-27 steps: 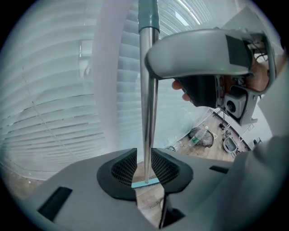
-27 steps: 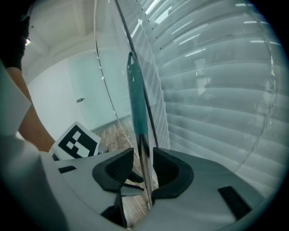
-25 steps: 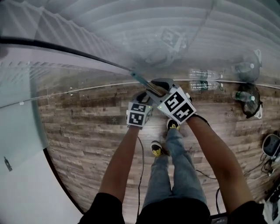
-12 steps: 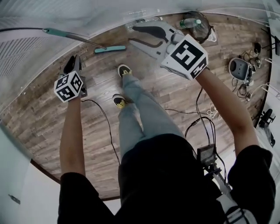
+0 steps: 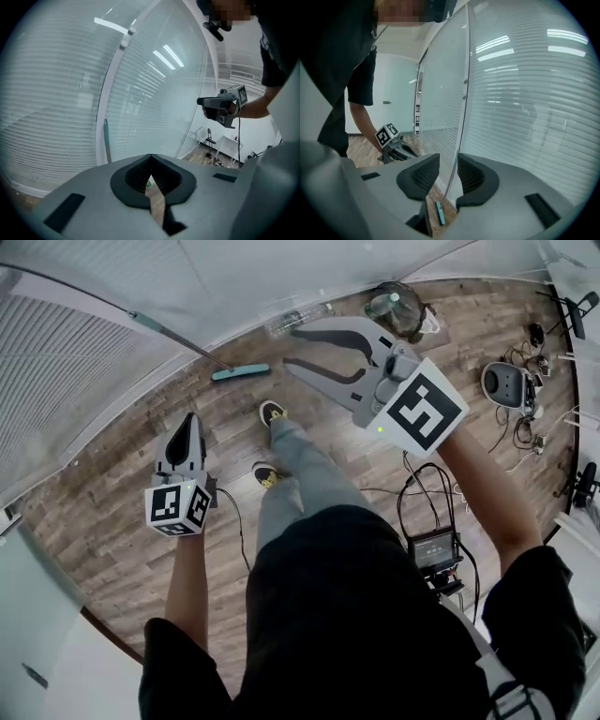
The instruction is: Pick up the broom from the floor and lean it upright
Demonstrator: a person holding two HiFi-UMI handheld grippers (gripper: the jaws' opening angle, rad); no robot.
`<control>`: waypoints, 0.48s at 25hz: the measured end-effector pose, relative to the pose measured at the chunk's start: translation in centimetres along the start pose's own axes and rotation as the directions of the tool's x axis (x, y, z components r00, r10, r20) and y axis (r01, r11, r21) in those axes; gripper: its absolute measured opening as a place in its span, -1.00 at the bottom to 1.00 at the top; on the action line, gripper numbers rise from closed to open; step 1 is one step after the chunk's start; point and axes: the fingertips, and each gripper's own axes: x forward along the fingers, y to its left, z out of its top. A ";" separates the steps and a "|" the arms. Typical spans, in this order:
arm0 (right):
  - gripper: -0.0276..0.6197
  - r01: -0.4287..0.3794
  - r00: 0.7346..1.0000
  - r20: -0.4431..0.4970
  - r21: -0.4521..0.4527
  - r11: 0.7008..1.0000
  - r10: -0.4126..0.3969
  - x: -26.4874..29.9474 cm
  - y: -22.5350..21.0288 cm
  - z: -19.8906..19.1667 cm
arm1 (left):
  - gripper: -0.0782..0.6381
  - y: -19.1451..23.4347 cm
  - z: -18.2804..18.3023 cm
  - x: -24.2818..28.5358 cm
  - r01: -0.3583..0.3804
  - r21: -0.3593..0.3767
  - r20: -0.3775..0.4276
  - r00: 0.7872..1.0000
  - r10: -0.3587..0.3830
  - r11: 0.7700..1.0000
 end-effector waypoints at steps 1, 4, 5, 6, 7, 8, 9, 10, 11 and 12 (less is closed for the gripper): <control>-0.52 0.017 1.000 0.012 -0.020 1.000 -0.016 -1.0 0.9 1.5 | -0.72 -1.3 1.5 -1.5 0.010 0.019 0.032 0.999 -0.010 1.000; -0.62 0.106 0.990 0.097 -0.031 0.994 -0.103 -4.1 3.5 6.1 | -0.72 -4.4 6.0 -6.4 0.033 0.070 0.138 0.989 -0.042 0.997; -0.67 0.146 0.982 0.127 -0.020 0.989 -0.142 -5.2 4.3 7.5 | -0.72 -5.3 7.4 -8.1 0.040 0.078 0.171 0.984 -0.053 0.996; -0.73 0.183 0.973 0.147 -0.009 0.983 -0.180 -6.3 5.2 8.7 | -0.72 -6.1 8.6 -9.7 0.042 0.084 0.198 0.978 -0.058 0.996; -0.77 0.212 0.965 0.158 -0.002 0.977 -0.209 -7.5 6.1 9.6 | -0.72 -6.8 9.5 -11.3 0.040 0.087 0.219 0.974 -0.059 0.995; -0.79 0.233 0.960 0.163 0.002 0.973 -0.230 -8.5 7.1 10.3 | -0.72 -7.4 10.2 -12.8 0.035 0.091 0.237 0.970 -0.056 0.995; -0.80 0.248 0.956 0.164 0.003 0.969 -0.245 -9.4 8.1 10.8 | -0.72 -7.9 10.8 -14.3 0.029 0.096 0.253 0.966 -0.053 0.995; -0.81 0.260 0.953 0.160 0.005 0.966 -0.258 -10.2 9.0 11.1 | -0.72 -8.3 11.2 -15.6 0.025 0.100 0.270 0.961 -0.051 0.995; -0.82 0.272 0.951 0.151 0.006 0.962 -0.270 -11.0 9.9 11.2 | -0.72 -8.8 11.7 -16.7 0.023 0.103 0.288 0.956 -0.052 0.994; -0.82 0.284 0.949 0.140 0.006 0.959 -0.282 -11.6 10.7 11.3 | -0.72 -9.3 11.9 -17.8 0.024 0.107 0.303 0.951 -0.056 0.994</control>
